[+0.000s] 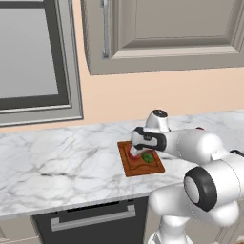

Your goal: Place the avocado, onion, tomato, and bell pepper on the cutting board.

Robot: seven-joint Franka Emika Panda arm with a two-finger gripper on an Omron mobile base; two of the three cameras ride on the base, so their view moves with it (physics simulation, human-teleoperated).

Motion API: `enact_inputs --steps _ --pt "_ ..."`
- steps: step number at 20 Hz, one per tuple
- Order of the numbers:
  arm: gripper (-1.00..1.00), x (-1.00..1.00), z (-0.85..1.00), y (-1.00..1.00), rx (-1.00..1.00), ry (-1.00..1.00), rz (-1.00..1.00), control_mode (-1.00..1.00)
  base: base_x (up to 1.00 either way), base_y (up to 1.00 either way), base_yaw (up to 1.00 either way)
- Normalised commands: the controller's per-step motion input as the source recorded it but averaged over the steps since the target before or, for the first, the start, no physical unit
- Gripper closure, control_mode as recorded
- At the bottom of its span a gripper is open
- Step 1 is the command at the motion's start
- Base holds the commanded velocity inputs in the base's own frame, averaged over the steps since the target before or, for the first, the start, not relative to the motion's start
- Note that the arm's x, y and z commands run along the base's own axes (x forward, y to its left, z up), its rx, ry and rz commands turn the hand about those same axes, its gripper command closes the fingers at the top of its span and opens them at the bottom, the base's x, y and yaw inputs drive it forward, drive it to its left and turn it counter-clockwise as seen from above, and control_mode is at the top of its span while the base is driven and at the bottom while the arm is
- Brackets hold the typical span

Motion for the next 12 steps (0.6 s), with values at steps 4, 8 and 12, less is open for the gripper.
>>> enact_inputs --steps 4,8,12 --pt "-1.00 -0.12 0.14 0.00 -0.01 -0.12 0.03 -1.00 0.00 0.00 0.00" --pt "-1.00 -0.09 0.91 -0.09 0.00 -0.18 0.05 -1.00 0.00 0.00 0.00" --pt "-1.00 -0.39 0.94 -0.50 -0.03 -0.12 0.00 -1.00 0.00 0.00 0.00"
